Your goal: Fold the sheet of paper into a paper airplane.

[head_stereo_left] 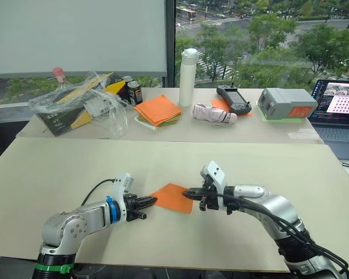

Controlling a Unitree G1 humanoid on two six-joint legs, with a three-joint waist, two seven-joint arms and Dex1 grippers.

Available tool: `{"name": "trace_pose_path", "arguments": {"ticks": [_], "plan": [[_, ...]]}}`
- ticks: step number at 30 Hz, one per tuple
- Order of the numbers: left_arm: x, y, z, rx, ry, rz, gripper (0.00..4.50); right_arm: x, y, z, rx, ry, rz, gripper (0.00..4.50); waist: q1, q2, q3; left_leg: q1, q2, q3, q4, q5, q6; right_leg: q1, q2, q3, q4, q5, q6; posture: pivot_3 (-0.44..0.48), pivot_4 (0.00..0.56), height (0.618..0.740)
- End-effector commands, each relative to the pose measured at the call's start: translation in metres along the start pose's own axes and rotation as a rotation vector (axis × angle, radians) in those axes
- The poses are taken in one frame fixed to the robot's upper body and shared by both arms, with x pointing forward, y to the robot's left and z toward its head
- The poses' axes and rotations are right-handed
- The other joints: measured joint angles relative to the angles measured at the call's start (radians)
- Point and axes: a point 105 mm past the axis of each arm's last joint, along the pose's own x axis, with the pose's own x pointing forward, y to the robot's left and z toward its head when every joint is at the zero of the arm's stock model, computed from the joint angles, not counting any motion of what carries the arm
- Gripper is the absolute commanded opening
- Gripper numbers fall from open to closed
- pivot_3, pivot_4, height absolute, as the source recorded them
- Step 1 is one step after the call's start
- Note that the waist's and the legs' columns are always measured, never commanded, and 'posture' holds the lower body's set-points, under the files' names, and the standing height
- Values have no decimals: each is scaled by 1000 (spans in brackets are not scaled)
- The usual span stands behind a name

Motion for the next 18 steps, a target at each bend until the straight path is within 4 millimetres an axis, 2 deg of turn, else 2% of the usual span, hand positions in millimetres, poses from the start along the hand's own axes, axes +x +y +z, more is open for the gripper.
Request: {"name": "trace_pose_path", "arguments": {"ticks": [1,9,18], "plan": [[1,6,-18,-36,80,30,0,-4,1,14,-225,-66,-4,34,-1,0,0,0,0,0,0,0,0,0,0,0,0,0,0,0,150,740],[0,7,-18,-33,83,29,0,-7,5,3,-602,-75,36,34,1,0,0,0,0,0,0,0,0,0,0,0,-1,0,0,0,150,740],[0,6,-18,-31,83,28,0,-7,11,-13,-908,-48,111,34,2,0,0,1,0,0,0,0,0,1,0,0,-1,0,0,0,150,740]]}}
